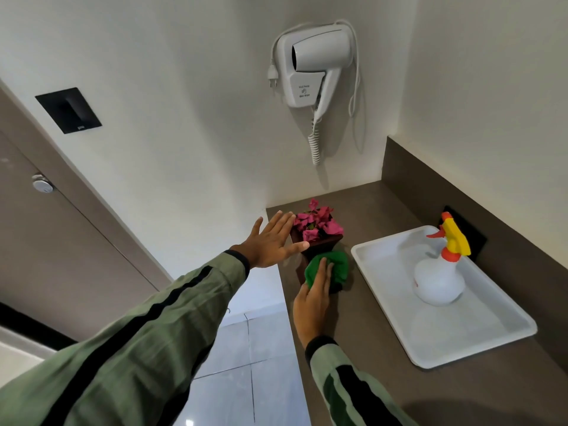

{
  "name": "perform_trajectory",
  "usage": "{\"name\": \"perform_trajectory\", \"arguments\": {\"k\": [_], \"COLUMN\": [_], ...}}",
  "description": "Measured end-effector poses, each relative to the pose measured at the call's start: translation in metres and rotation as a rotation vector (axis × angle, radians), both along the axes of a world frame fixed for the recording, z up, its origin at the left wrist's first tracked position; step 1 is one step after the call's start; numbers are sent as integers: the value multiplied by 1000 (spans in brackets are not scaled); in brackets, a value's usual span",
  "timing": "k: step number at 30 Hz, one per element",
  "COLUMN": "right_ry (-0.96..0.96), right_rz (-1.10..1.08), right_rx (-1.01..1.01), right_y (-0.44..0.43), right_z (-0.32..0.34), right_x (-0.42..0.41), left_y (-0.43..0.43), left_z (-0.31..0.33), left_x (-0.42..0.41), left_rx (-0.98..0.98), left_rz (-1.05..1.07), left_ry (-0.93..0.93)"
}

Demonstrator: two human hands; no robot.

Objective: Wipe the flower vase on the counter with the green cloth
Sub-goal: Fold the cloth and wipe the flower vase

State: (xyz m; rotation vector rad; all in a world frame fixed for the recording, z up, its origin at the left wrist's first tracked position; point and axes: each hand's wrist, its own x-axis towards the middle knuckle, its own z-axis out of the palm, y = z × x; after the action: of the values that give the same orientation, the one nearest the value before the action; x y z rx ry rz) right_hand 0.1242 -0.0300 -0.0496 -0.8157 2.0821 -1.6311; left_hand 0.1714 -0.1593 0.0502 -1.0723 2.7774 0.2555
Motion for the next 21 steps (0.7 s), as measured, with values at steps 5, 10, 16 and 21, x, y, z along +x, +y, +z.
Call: {"name": "perform_trajectory", "arguments": {"k": [5, 10, 16, 21], "right_ry": [77, -90, -190, -213], "right_rz": [170, -9, -187, -98], "right_rx": [87, 26, 72, 161], "right_y": [11, 30, 22, -4], "right_z": [-16, -11, -8, -9], "right_x": [18, 8, -25, -12], "left_y": [-1, -1, -3, -2], "left_z": [3, 5, 4, 3], "left_x": [0, 0, 0, -1], "left_rx": [-8, -16, -18, -5], "left_rz": [-7, 3, 4, 6], "left_ry": [-19, -33, -44, -34]}}
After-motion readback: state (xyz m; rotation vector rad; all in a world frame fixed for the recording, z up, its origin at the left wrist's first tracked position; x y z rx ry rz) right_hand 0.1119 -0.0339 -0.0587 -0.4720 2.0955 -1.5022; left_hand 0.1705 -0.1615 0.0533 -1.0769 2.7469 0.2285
